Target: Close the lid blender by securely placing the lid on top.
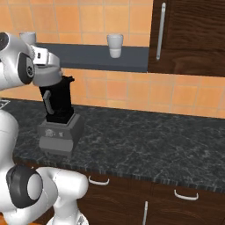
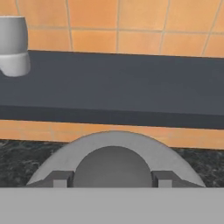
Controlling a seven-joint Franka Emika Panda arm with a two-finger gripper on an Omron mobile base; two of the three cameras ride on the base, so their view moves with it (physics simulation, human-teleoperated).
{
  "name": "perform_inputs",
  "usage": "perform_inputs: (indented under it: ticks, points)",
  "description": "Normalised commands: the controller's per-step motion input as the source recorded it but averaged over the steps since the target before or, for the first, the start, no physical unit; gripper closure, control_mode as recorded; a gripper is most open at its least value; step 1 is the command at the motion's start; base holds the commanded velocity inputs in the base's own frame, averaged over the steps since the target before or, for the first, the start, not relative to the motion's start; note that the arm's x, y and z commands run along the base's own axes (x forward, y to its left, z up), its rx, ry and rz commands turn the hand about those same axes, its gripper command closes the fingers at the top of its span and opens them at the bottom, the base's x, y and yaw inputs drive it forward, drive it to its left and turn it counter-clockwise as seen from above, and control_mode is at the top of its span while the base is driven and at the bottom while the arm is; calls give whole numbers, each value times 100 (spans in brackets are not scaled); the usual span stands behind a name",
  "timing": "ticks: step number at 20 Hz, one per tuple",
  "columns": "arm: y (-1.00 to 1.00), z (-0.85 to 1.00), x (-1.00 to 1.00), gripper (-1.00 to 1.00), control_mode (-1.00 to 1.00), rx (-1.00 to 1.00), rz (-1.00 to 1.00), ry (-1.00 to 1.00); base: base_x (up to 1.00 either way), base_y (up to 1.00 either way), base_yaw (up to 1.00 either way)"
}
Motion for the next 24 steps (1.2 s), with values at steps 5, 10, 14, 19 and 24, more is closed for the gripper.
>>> perform_inputs:
  ticks: [5, 10, 14, 19, 24]
  points:
    - [0, 0, 29, 100, -100, 0, 0, 0, 0, 0, 0]
    - [0, 9, 27, 100, -100, 0, 0, 0, 0, 0, 0]
    - [0, 20, 12, 100, -100, 0, 0, -4, 0, 0, 0]
    - [0, 29, 0, 100, -100, 0, 0, -21, 0, 0, 0]
    - [0, 38, 0, 100, -100, 0, 0, -18, 0, 0, 0]
